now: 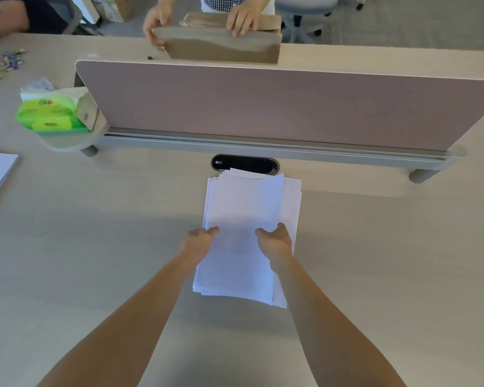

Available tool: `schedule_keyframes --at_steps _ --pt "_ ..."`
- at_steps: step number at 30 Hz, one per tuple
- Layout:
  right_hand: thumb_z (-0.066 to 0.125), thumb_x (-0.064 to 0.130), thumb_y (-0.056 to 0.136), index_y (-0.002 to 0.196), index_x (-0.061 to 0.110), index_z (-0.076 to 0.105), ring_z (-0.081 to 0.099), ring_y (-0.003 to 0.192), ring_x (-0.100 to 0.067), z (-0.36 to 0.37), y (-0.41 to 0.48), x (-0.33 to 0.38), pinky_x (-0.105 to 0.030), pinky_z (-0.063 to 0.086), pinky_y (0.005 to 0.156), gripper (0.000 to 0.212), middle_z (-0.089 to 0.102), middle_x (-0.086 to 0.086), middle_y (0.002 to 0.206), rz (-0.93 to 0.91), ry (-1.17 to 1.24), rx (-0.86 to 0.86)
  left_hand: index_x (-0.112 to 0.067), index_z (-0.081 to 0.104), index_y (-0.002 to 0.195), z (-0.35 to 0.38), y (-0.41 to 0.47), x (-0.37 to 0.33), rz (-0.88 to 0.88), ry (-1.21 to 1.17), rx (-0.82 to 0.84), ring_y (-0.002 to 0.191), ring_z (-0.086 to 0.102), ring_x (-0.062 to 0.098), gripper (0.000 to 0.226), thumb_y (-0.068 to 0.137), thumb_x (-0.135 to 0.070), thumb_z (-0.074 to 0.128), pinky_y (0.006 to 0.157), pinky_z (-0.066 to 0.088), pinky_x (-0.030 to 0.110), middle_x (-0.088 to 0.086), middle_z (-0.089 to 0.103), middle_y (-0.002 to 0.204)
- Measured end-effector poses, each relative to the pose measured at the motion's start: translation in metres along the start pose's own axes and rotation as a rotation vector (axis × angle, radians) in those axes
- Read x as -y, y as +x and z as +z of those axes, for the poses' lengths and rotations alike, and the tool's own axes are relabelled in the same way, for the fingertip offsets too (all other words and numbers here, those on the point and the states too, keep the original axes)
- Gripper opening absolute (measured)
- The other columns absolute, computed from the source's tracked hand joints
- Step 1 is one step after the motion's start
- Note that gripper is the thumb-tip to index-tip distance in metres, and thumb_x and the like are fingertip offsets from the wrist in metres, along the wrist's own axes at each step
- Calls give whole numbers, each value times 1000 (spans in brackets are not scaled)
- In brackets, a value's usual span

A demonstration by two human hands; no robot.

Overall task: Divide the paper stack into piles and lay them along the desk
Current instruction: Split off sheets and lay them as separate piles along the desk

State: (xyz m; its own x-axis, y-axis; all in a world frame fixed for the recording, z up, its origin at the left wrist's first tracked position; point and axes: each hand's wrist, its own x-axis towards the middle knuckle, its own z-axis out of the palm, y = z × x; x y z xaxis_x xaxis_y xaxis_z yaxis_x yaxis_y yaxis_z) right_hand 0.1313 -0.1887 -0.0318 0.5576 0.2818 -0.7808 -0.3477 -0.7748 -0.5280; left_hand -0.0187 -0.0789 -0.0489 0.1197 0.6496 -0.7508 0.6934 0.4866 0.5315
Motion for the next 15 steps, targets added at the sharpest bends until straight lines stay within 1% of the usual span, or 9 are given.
schedule_keyframes --at_steps 2,3,4,6,7,9,11,13,15 --pt "59 28 89 120 10 45 54 100 -24 -3 2 -1 -33 44 83 39 57 -1 116 5 98 41 -17 62 125 -4 3 1 -3 -32 -19 114 60 32 73 66 -60 62 103 45 46 8 63 125" --pt "62 30 88 125 11 47 54 107 -25 -4 6 -3 -35 44 87 44 57 -1 121 20 142 68 -18 62 124 -6 8 4 -13 -56 -29 111 61 32 72 65 -60 64 101 47 46 8 64 122" --pt "64 29 88 125 16 52 54 108 -25 -6 7 -4 -35 43 88 41 58 0 120 27 178 87 -18 63 122 -9 13 8 -22 -81 -32 108 63 31 73 62 -59 66 99 49 47 7 66 120" --pt "63 20 89 109 19 60 57 94 -23 -10 8 -6 -32 43 78 20 63 -2 105 23 243 102 -19 65 117 -14 26 15 -28 -133 -2 101 68 30 77 52 -61 69 94 53 47 7 69 114" --pt "61 14 88 104 17 65 59 86 -23 -10 8 -9 -30 46 72 17 67 -3 98 9 258 98 -18 67 114 -17 31 18 -33 -149 20 97 69 29 77 50 -62 71 92 55 46 7 71 112" --pt "56 2 85 106 16 71 65 79 -23 -11 0 -10 -29 52 70 29 72 -2 90 -58 312 117 -12 70 102 -21 27 17 -35 -187 69 86 70 23 66 56 -59 73 80 56 37 4 73 101" --pt "57 -6 82 108 17 72 71 85 -26 -11 -14 -7 -36 59 77 38 76 -3 95 -149 412 232 -9 65 87 -29 19 12 -9 -221 76 70 62 22 49 71 -55 74 61 48 27 8 66 84" --pt "58 -7 83 105 18 72 71 90 -27 -11 -31 1 -42 58 82 36 76 -4 99 -231 464 333 -12 67 95 -43 12 7 34 -267 94 75 67 22 53 71 -59 74 56 49 25 7 69 87" --pt "57 -7 86 102 21 71 69 90 -26 -9 -46 10 -43 55 86 35 75 -3 100 -321 487 377 -15 69 105 -64 -4 -5 129 -326 192 79 73 20 47 77 -53 73 62 57 31 4 75 92"
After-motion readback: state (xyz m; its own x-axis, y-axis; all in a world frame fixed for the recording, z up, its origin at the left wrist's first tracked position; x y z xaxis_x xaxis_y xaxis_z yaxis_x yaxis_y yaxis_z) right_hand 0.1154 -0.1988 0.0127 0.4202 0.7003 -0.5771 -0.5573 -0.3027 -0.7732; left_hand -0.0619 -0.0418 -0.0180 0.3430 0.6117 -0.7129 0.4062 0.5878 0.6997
